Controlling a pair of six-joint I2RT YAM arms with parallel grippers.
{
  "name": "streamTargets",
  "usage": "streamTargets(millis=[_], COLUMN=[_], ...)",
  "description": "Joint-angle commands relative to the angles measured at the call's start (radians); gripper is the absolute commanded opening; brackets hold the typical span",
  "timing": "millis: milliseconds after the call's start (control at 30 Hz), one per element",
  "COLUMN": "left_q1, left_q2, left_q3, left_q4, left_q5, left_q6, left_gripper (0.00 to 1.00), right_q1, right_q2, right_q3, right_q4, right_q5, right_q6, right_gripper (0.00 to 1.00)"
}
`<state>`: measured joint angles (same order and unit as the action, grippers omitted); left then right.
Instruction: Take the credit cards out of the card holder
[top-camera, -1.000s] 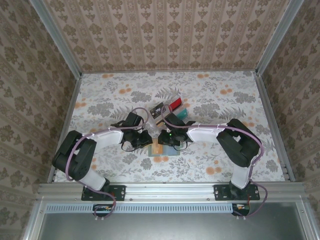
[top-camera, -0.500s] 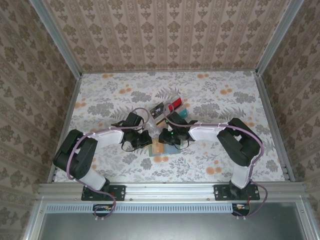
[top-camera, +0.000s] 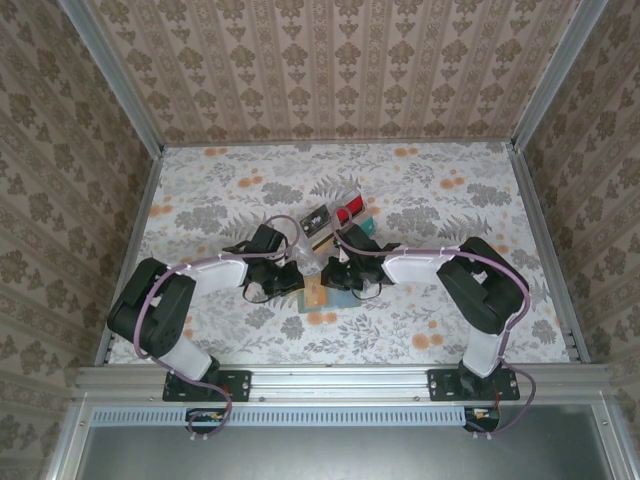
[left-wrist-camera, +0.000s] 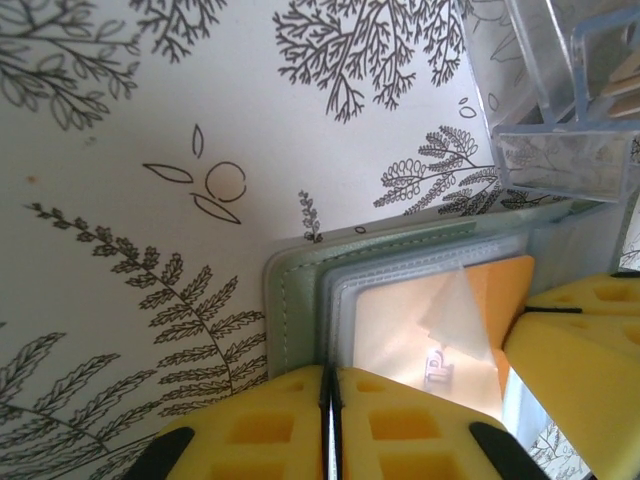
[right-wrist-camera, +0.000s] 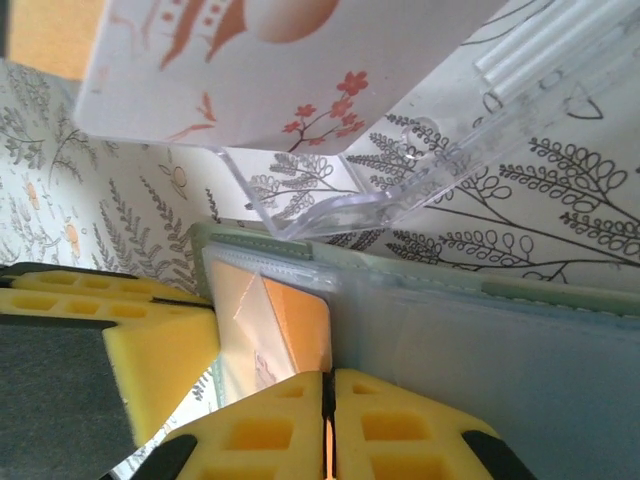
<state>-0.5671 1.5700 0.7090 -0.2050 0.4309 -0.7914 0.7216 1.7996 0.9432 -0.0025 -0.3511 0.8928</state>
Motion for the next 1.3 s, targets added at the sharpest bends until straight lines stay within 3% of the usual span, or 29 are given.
streamTargets(millis=[0, 233, 600, 1000, 1267], left_q1=[-0.005, 0.001, 0.001, -0.043, -0.063], left_q2=[0.037, -0.011, -0.116, -0.065, -0.006], left_q3=[-0.012, 0.024, 0.043, 0.044, 0.056], left_q4=[-0.066, -0.106, -0.120, -0.063, -0.050], left_q5=[-0.024, -0.018, -0.007, 0.006, 0.008], left_q6=[0.017, 0.028, -0.001, -0.046, -0.039], left_gripper=[0.15, 0.22, 0.25, 0.17, 0.14], right_q1=[0.012, 0.010, 0.001, -0.024, -0.024], right_q2=[-0.055, -0.104, -0.082, -0.010, -0.004], right_q3=[-0.012, -0.048, -0.060, -0.050, -0.054], right_q4=[0.035, -0.035, -0.022, 0.006, 0.032], right_q5=[0.000, 0.105, 0.081, -0.012, -0.037], right_q6=[-0.023, -0.077, -0.065, -0.039, -0.034], right_gripper=[0.10, 0.09, 0.12, 0.17, 0.27])
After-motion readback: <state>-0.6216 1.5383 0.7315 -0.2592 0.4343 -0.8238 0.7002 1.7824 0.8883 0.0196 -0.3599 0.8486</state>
